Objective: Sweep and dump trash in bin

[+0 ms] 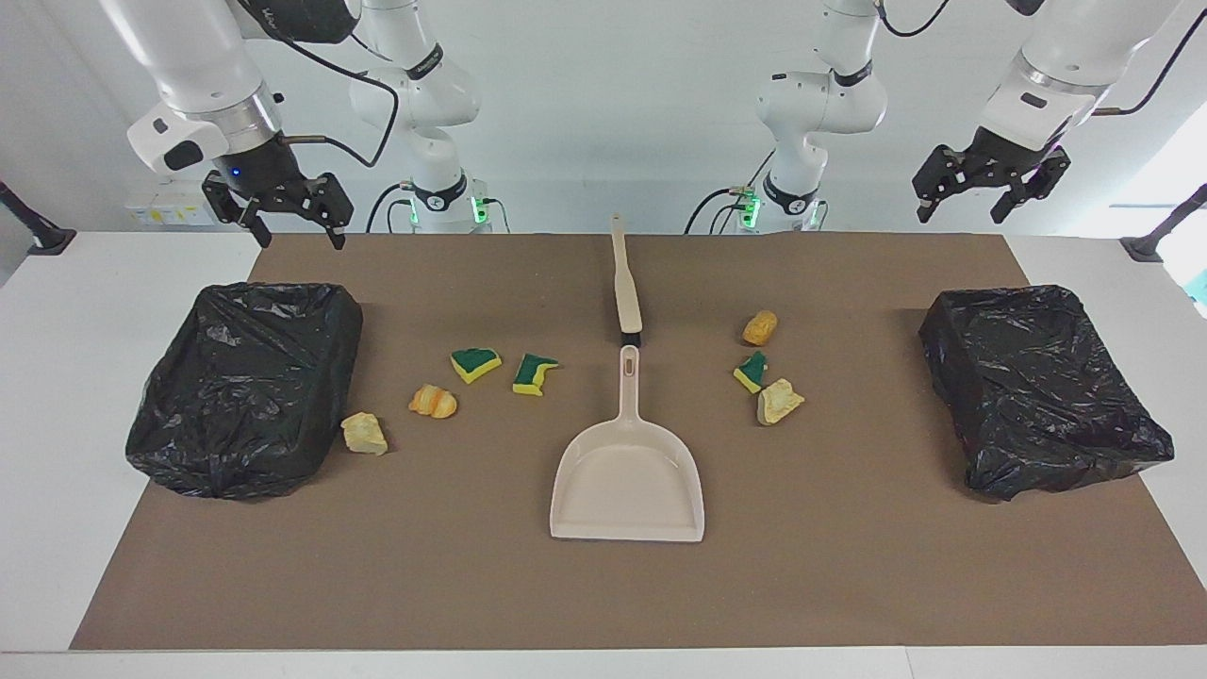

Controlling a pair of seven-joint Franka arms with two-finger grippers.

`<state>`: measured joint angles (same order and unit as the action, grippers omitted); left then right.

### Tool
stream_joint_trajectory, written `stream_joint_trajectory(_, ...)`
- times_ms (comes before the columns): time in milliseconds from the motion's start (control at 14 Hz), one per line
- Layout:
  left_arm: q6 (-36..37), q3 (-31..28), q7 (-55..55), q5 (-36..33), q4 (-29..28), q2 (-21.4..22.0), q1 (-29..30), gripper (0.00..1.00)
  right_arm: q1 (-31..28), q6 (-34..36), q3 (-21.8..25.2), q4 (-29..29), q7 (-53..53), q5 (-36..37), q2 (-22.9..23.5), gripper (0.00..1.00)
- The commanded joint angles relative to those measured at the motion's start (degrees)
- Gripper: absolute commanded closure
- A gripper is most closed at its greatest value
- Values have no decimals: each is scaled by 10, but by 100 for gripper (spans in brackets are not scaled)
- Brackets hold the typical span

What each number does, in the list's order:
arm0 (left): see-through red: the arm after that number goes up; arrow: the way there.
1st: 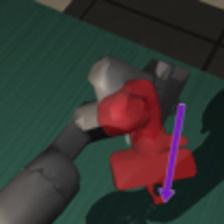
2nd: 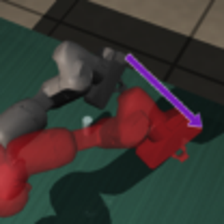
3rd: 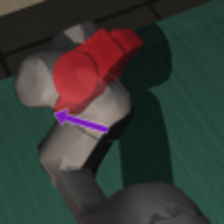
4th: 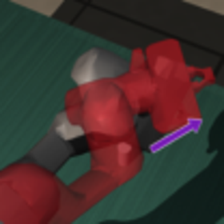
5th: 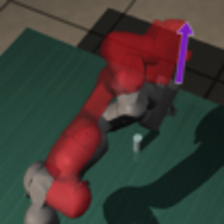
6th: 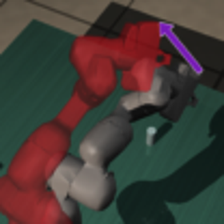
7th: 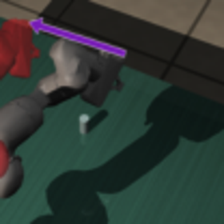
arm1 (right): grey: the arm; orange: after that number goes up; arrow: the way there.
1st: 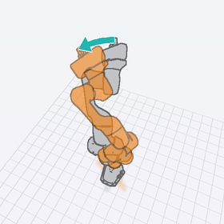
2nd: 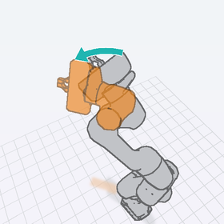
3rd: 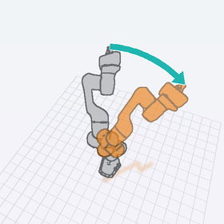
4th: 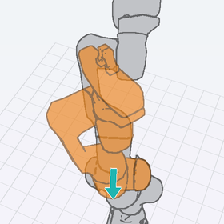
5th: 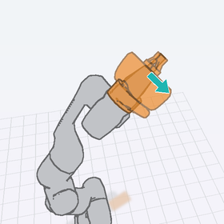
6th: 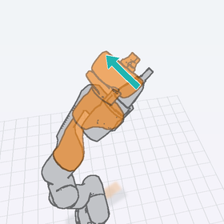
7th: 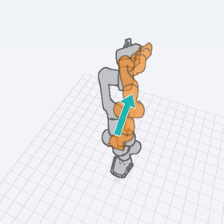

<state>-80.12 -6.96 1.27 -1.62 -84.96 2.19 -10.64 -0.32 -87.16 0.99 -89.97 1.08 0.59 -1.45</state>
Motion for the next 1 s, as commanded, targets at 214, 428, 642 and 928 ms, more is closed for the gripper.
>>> stream_joint_trajectory(214, 8, 5, 8, -4, -5, 5, 4, 0, -4, -2, -2, -14, 19, -9, -13, 0)
stream_joint_trajectory(428, 8, 5, 8, -4, -5, 5, 5, 0, -5, -1, -2, -14, 19, -9, -14, 0)
stream_joint_trajectory(642, 8, 5, 8, -4, -7, 6, 7, 0, -4, -2, -1, -14, 19, -9, -14, 0)
stream_joint_trajectory(928, 12, 5, 8, -3, -8, 7, 10, 0, -5, -2, -2, -14, 19, -9, -13, 0)
